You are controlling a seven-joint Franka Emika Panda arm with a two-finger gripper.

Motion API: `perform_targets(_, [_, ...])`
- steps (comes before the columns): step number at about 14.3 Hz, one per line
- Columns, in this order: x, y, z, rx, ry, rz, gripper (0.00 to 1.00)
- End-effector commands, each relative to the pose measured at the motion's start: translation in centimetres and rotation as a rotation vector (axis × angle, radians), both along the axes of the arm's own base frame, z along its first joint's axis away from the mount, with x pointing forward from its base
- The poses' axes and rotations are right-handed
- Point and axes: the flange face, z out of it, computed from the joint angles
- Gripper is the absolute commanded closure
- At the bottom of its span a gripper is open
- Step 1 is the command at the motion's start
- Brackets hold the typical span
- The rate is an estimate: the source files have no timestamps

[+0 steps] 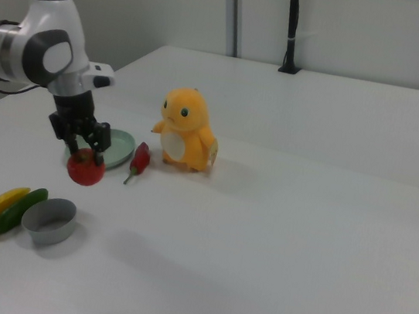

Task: Red apple placed in the center of the desktop
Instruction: 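Lift the apple out of the bowl and carry it toward the plush toy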

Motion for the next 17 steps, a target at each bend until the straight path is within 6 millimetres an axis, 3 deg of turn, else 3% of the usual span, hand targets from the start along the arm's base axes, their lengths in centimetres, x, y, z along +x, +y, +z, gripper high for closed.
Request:
perform_targets(1, [2.4, -3.3, -1.4, 0.043, -0.021, -0.096, 0.76])
perform_targets(3, [3.4, -3.9, -3.8, 0.041, -0.021, -0.110, 0.76])
perform_targets(6, [4.7, -5.0, -5.6, 0.036, -0.056, -0.135, 0.76])
perform_targets(11, [5.4, -5.3, -7.6, 0.022, -0.067, -0.131, 0.75])
perform_targets(17, [6.2, -6.6, -8.3, 0.020, -0.094, -0.152, 0.74])
